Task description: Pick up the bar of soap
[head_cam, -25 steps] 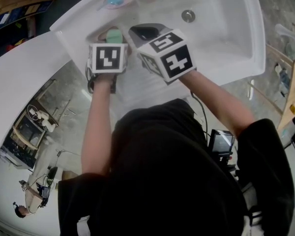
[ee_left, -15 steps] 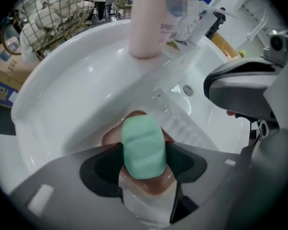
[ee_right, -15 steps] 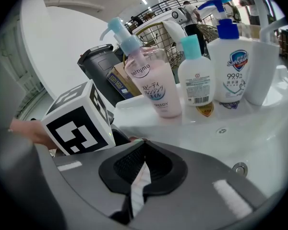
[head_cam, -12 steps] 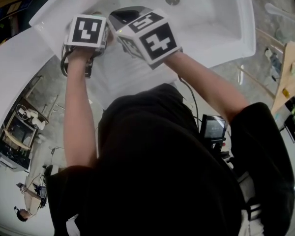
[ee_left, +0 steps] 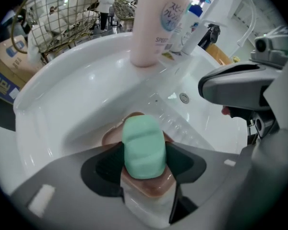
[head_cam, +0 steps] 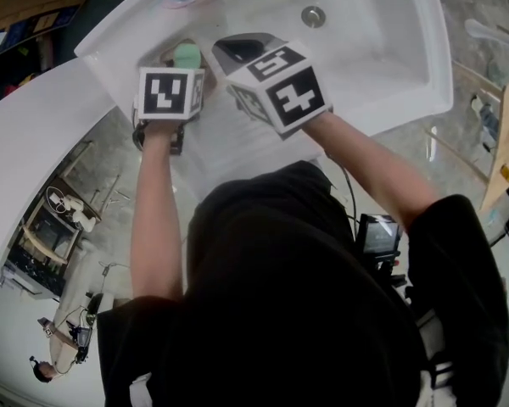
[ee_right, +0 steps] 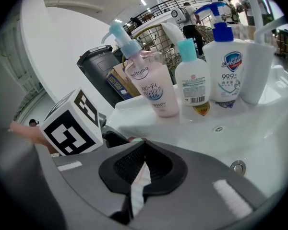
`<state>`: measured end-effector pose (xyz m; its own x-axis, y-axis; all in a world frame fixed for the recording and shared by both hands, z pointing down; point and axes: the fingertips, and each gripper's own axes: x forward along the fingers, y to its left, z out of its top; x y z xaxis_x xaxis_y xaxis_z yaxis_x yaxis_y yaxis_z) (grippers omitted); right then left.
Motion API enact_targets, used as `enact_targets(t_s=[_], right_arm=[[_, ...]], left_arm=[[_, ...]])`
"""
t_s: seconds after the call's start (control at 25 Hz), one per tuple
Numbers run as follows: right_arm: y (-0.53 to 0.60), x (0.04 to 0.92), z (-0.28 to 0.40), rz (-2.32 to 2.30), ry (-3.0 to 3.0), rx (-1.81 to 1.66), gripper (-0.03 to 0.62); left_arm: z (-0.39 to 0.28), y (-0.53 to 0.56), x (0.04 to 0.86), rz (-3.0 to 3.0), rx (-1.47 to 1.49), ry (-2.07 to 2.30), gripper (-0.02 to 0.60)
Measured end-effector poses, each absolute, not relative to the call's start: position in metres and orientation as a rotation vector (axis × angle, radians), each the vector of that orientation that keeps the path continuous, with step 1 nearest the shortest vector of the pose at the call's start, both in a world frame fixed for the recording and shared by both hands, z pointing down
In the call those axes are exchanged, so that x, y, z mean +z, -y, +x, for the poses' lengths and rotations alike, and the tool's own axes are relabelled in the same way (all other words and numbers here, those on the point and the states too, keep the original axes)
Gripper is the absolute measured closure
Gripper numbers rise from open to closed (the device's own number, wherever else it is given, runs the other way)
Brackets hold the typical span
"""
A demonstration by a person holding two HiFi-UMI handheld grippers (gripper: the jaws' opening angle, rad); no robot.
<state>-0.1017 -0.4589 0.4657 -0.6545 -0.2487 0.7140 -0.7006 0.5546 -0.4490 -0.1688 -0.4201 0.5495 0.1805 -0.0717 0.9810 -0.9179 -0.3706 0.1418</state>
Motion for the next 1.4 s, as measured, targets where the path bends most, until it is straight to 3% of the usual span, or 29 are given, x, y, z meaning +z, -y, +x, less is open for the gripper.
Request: enact_targets(t_s=[0.36, 1.4], right_arm=[[0.456, 0.463, -0.099, 0.772, 2.200, 0.997, 0.582], [0.384, 0.411, -0.135, 0.829, 2.273, 0.827, 0.582]], left_arm=[[-0.153, 0.425, 0.514, 1.770, 1.128, 1.043, 0.311], [-0.201, 0.370, 0.411, 1.922, 0.838, 1.353, 0.313]])
